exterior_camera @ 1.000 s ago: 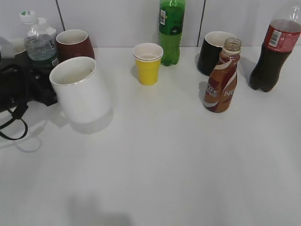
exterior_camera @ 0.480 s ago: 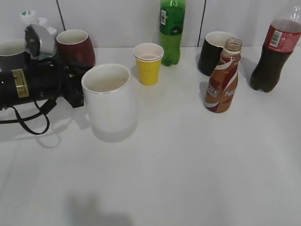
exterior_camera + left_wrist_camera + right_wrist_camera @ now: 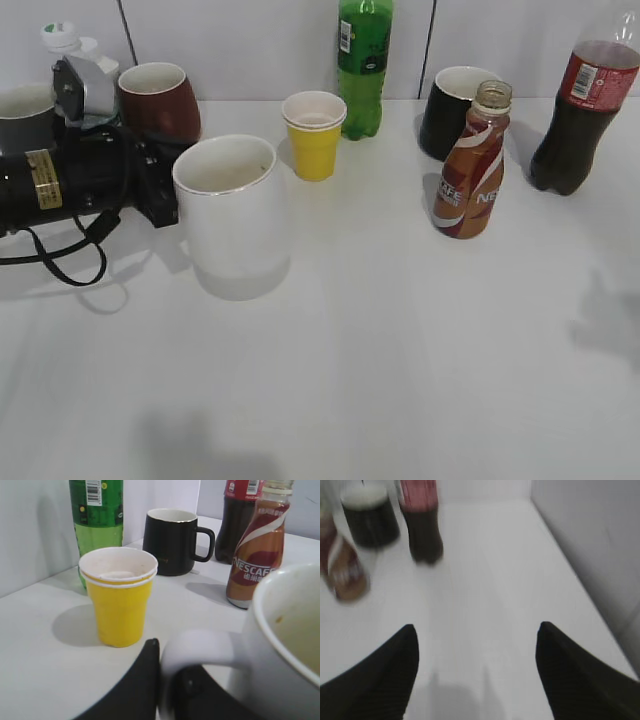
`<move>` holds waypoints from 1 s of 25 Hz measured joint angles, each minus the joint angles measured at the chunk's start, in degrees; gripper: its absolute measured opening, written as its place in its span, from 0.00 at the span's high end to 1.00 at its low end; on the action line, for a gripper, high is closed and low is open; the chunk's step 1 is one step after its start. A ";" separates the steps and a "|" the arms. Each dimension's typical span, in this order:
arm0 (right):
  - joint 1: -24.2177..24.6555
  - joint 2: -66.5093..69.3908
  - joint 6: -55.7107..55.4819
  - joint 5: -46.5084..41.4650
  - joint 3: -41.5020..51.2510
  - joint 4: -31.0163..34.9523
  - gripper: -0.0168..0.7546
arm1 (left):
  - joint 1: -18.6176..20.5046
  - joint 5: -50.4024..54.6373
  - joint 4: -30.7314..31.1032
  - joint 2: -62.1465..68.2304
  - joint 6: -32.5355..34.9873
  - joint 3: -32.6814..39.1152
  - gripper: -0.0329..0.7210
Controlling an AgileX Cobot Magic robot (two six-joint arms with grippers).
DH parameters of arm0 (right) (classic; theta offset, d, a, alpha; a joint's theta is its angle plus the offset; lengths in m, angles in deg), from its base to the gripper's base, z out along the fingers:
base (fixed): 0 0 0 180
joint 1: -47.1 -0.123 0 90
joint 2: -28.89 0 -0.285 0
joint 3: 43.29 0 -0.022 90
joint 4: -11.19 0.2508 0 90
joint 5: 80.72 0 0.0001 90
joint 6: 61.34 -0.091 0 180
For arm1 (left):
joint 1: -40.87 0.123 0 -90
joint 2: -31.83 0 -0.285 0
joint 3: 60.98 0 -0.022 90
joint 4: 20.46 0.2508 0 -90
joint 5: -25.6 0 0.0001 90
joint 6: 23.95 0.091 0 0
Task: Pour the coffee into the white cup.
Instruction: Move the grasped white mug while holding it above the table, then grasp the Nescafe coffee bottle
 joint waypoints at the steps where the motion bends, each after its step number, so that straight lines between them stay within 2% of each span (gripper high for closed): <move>1: -0.07 2.76 1.71 4.17 0.67 1.94 0.24 | 0.00 0.00 0.00 0.00 0.00 0.00 0.90; 4: -1.18 8.92 6.40 18.42 5.42 4.11 0.24 | 0.00 -0.60 -0.06 0.00 0.00 0.00 0.90; 8: -3.28 16.96 6.37 36.63 12.46 4.51 0.24 | 0.00 -1.20 -0.80 0.00 -0.05 0.00 0.90; 13: -3.74 28.28 -4.41 46.16 14.32 3.29 0.24 | 0.00 -1.35 -1.03 0.00 -0.05 -0.05 0.90; 15: -3.74 32.45 -11.24 48.69 14.33 -3.27 0.24 | 0.00 -1.35 -1.09 0.00 -0.05 -0.05 0.90; 18: -3.74 40.45 -17.10 58.15 14.33 -22.39 0.24 | 0.00 -1.35 -1.09 0.00 -0.05 -0.05 0.90; 20: -3.74 47.22 -18.47 65.81 14.08 -31.47 0.24 | 0.00 -1.35 -1.09 0.00 -0.05 -0.05 0.90; 22: -3.74 53.52 -19.37 71.32 13.83 -35.62 0.23 | 0.00 -1.35 -1.09 0.00 -0.05 -0.05 0.90; 25: -3.76 62.32 -19.81 76.88 13.12 -37.79 0.16 | 0.00 -1.35 -1.09 0.00 -0.05 -0.05 0.90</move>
